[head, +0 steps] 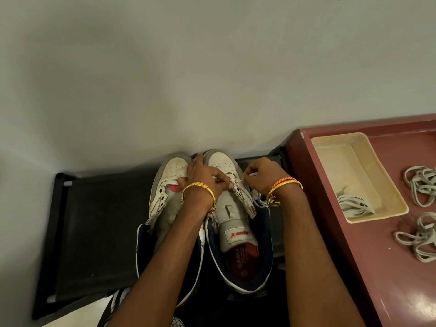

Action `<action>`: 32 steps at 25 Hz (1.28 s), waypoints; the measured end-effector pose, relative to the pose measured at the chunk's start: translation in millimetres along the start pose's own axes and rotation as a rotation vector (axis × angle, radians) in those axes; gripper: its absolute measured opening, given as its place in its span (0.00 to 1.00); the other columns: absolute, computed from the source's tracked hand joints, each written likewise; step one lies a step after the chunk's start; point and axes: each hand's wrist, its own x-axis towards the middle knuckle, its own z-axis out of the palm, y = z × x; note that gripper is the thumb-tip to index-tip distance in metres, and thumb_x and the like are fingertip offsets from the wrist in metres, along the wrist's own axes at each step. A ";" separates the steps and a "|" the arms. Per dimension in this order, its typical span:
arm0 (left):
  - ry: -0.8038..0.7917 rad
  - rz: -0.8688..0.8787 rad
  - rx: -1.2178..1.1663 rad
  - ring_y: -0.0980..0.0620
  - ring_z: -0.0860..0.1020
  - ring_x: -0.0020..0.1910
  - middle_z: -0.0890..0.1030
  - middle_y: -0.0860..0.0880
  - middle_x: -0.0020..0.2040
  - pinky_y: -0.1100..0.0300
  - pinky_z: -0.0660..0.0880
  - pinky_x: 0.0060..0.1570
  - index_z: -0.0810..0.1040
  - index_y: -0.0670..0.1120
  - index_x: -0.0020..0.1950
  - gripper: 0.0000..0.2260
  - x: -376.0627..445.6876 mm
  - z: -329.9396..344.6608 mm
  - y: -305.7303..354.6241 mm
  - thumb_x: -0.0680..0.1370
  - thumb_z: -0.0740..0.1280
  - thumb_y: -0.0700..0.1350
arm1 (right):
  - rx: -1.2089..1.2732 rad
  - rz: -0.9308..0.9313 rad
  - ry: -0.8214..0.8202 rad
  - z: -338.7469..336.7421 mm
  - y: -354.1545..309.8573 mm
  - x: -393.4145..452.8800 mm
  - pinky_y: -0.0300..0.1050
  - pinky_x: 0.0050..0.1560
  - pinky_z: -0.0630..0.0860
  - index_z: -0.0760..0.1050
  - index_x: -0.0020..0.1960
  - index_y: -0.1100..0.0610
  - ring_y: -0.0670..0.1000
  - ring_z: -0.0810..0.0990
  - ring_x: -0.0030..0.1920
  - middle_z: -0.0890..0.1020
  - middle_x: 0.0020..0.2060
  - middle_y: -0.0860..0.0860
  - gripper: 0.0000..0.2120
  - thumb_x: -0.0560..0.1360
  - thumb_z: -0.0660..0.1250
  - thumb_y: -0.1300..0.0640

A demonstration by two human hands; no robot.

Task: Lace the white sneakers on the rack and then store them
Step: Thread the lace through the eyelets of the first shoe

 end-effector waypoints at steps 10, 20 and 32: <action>0.006 0.047 -0.121 0.48 0.52 0.76 0.52 0.48 0.78 0.45 0.50 0.72 0.79 0.57 0.35 0.11 6.6 8.2 -6.1 0.67 0.77 0.42 | -0.089 -0.054 -0.002 6.8 -11.7 0.5 0.43 0.47 0.75 0.79 0.49 0.64 0.55 0.80 0.48 0.81 0.47 0.58 0.08 0.76 0.64 0.60; 0.100 0.100 0.033 0.54 0.57 0.73 0.48 0.53 0.78 0.54 0.55 0.60 0.84 0.52 0.42 0.05 5.0 13.8 -2.7 0.68 0.75 0.46 | 0.252 0.174 -0.093 12.7 1.8 9.0 0.49 0.47 0.76 0.77 0.37 0.60 0.50 0.75 0.35 0.77 0.31 0.53 0.07 0.74 0.66 0.63; -0.019 0.123 0.136 0.54 0.50 0.76 0.47 0.53 0.78 0.50 0.51 0.66 0.83 0.52 0.49 0.08 7.1 12.6 -5.7 0.71 0.73 0.48 | 0.463 0.281 -0.171 11.9 -4.7 4.2 0.42 0.33 0.74 0.75 0.46 0.61 0.48 0.72 0.31 0.74 0.33 0.53 0.04 0.73 0.69 0.64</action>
